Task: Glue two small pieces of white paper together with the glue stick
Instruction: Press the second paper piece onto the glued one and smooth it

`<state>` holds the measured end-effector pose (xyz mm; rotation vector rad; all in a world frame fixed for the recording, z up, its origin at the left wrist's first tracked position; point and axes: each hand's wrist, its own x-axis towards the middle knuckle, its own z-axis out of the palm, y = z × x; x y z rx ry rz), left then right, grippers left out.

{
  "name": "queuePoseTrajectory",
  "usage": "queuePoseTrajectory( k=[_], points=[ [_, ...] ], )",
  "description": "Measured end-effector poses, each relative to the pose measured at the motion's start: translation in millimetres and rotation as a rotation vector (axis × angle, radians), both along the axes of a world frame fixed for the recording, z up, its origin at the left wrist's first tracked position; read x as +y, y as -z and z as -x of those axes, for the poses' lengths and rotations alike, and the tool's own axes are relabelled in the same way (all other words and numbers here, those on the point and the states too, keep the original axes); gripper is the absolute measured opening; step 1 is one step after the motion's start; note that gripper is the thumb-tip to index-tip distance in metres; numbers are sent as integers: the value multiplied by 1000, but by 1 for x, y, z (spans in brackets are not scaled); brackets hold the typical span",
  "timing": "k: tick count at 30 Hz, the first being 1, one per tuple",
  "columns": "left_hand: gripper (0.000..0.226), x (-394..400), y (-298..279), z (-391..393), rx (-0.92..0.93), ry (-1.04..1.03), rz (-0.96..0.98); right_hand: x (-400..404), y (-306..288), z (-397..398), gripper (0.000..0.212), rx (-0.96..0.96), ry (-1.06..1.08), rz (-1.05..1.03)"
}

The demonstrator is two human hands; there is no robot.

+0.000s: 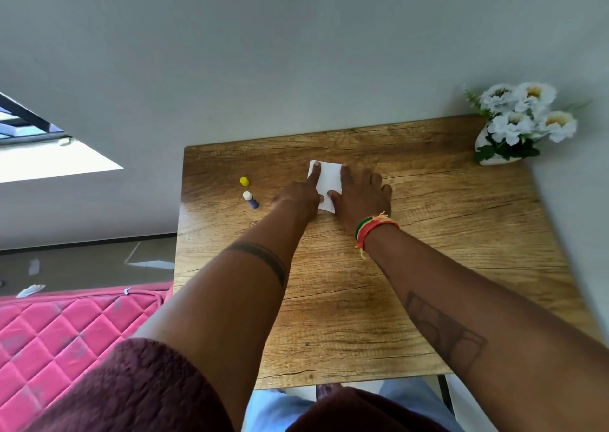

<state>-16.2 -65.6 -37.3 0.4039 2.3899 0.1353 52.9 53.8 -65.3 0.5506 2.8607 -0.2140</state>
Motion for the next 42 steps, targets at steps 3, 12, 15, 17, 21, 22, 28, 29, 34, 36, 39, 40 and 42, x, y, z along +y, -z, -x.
queuePoseTrajectory(
  k=[3, 12, 15, 17, 21, 22, 28, 29, 34, 36, 39, 40, 42],
  points=[
    [87, -3, -1, -3, 21, 10, 12, -6, 2, -9, 60, 30, -125, -20],
    [70, -28, 7, -52, 169, -69, -54, 8, -5, -9, 55, -65, -84, -10],
    [73, -24, 2, -64, 189, -59, 4, 14, -10, -11, 58, -88, -100, -17],
    [73, -15, -2, -68, 216, -60, 5, 19, -10, -13, 58, -93, -99, -18],
    [65, 5, -7, -85, 234, -15, -74, 37, -15, -30, 56, -110, -64, -34],
    [62, 9, -7, -90, 234, 8, -97, 44, -16, -38, 55, -106, -58, -43],
    [52, 20, -13, -103, 256, -15, -238, 52, -26, -57, 50, 63, -27, 80],
    [50, 16, -15, -103, 253, -39, -256, 46, -27, -56, 44, 95, -39, 120],
    [44, -25, -23, -97, 311, -123, -269, 5, -28, -50, 22, 204, -56, 312],
    [42, -46, -25, -95, 348, -173, -261, -15, -28, -46, 18, 226, -78, 359],
    [37, -82, -26, -96, 410, -261, -266, -50, -31, -37, 18, 241, -109, 434],
    [35, -93, -26, -96, 420, -291, -272, -62, -32, -33, 18, 245, -117, 458],
    [31, -114, -21, -96, 421, -344, -271, -83, -33, -26, 21, 245, -140, 484]
  ],
)
